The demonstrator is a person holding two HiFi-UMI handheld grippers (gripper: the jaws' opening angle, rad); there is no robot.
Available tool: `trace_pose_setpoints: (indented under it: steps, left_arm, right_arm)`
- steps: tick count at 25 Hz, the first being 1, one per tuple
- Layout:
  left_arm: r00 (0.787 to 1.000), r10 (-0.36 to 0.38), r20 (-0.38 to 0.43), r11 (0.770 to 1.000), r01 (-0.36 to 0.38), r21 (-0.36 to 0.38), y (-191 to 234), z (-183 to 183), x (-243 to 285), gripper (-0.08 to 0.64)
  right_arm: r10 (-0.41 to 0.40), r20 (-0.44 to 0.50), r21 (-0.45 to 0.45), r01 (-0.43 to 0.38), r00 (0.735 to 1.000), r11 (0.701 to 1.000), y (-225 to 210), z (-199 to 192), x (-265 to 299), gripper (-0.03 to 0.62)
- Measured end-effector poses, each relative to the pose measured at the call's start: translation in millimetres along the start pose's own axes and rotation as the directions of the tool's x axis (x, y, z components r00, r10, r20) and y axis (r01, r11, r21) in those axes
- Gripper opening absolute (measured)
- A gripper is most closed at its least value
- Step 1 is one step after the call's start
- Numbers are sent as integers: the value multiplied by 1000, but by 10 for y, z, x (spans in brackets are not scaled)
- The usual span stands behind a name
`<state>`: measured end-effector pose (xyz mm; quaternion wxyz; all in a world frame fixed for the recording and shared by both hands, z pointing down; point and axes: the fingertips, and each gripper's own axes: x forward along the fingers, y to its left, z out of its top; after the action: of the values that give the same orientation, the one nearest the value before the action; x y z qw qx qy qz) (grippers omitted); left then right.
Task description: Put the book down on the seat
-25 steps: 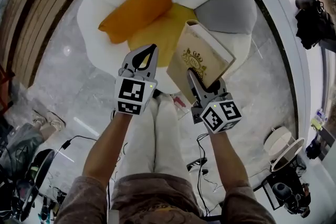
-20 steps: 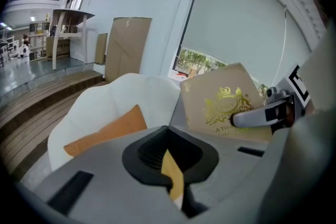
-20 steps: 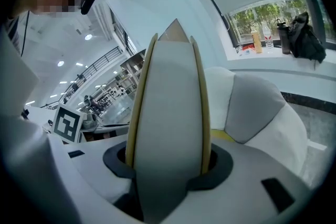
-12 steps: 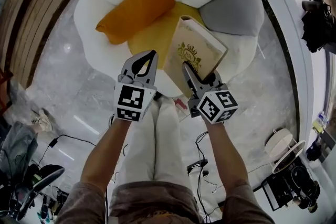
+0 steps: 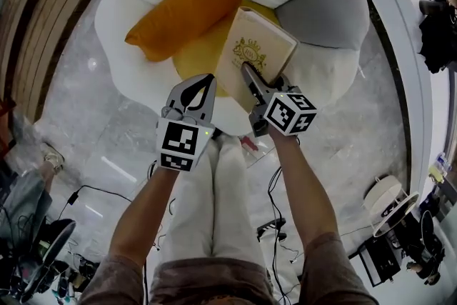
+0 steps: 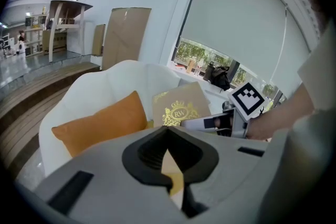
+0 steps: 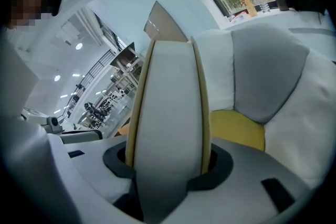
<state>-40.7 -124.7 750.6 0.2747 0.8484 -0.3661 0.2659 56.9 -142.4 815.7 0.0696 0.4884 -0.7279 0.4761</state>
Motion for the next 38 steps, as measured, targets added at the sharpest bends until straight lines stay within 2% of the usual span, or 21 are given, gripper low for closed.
trace_pose_setpoints:
  steps: [12,21,28,38]
  left_arm:
    - [1000,-4,-3,1000,4,-3,93,-137,195,3]
    - [1000,-19,-21,1000,19,0,50,-217,198,3]
    - [999,-21,-32,1000,22,9,61,-267,166,4]
    - [998,-46,-37,999,47,17,-35,-224,154,5]
  right_arm:
    - [33,-83,119,-23,996,993,-419,-506,512,232]
    - [-17,-143,237,51,990,970,-654,-677,579,233]
    - [-22,-190,242,69,981,968,-661,-743,582,236]
    - [-116,-241,114,147,964,983,-776,-783,466,305]
